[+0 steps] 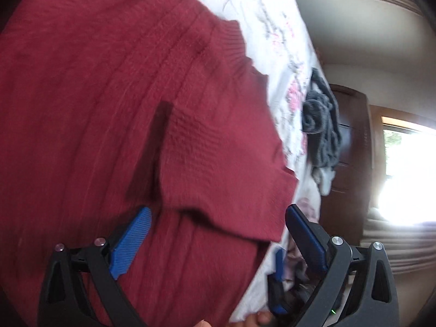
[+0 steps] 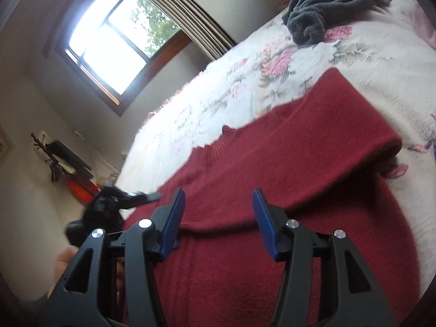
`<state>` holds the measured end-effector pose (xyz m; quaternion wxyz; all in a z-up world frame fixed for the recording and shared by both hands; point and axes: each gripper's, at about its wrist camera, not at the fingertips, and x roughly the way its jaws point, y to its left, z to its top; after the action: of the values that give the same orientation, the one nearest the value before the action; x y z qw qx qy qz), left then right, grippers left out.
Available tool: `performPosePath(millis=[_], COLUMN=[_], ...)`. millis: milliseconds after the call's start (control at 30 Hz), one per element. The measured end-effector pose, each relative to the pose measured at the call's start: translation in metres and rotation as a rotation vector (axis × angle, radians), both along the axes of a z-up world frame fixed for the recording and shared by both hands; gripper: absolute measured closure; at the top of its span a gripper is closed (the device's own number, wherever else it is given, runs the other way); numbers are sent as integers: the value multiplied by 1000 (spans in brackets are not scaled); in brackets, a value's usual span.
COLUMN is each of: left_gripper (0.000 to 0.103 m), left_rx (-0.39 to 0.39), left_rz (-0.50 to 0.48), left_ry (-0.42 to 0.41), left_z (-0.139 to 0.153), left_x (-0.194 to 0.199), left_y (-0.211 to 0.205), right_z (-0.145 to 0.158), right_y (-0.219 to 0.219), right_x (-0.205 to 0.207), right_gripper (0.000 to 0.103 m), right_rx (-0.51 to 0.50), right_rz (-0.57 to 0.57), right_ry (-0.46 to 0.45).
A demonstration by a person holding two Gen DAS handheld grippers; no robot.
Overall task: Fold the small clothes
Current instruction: 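Reach the left tool to the other sleeve cuff and grasp it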
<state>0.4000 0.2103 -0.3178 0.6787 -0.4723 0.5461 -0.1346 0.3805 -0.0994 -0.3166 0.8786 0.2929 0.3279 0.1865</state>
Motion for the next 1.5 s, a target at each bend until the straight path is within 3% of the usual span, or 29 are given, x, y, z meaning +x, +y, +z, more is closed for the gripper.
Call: performPosePath(millis=[133,200,233,300,600,800,967,1200,1300,1400,1433,1500], left_gripper=[8,56,86,93,95,95,95,95,91,77,72,64], left_rx=[93,198,225,258,406,464,480,472,501,569,619,591], left_rz=[18,-8,-11,-25,-121,-115,-70,-48,-55,8,24,42], left_ry=[0,9,20,25,-253,-327,-284,-143,-35,-14,-47,-151], left_z=[8,17,18,22,143,184,161,71,27,32,47,73], left_x=[17,26,28,35,51,46,40,32,28,19,14,5], left_y=[-9,-14,-12,-12,-1,37,78,114,125,130,127,118], right_z=[-5,-6,-4,-2,-9,-14,-18,-22,-23,-24,-24,-26], right_y=[-9,-7,-6,-3,20,24,26,27,28,28,28,27], right_x=[-3,-3,-6,-7,-7,-4,-1,1,3,3,3,4], right_gripper=[51,51,51,51,51,51,51,51,51,51,51,51], right_rx=[20,22,20,6,-19,-11,-10,-16,-20,-22,-23,-17], right_rz=[-31,-21,-17,-10,52,67,77,78,80,83,83,77], right_ry=[3,13,5,-10,-7,8,19,28,31,34,32,34])
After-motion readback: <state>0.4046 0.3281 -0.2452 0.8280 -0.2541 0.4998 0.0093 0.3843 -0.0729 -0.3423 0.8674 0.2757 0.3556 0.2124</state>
